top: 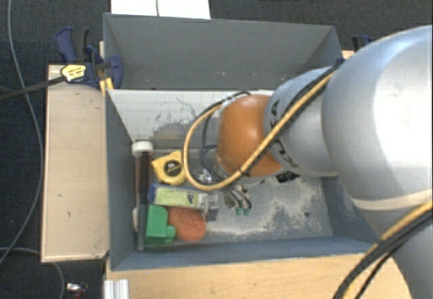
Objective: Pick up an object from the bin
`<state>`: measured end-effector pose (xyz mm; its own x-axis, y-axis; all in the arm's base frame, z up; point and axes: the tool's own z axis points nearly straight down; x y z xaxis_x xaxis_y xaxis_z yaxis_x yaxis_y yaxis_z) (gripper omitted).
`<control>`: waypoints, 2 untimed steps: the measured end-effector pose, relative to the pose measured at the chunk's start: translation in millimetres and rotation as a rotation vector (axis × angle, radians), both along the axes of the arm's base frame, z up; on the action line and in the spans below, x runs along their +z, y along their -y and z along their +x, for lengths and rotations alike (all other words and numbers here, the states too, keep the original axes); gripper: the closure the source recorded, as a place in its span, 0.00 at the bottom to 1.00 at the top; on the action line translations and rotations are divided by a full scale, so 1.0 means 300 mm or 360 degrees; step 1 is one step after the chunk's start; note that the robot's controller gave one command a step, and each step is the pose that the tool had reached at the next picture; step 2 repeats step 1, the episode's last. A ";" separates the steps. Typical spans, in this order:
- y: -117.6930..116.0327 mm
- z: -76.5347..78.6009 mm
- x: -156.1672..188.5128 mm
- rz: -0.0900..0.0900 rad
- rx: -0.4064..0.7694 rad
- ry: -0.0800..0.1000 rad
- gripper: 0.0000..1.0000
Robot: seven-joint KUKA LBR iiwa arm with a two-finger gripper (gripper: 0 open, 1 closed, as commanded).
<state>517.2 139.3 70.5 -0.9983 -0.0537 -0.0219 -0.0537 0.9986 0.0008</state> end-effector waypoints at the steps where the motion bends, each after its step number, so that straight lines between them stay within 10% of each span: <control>1: 0.000 0.000 0.000 0.0000 0.0003 0.0000 1.00; 2: 0.000 0.000 0.000 0.0000 0.0003 0.0000 1.00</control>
Offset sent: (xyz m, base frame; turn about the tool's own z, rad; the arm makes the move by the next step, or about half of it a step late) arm 0.0178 0.0184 0.1655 -0.0126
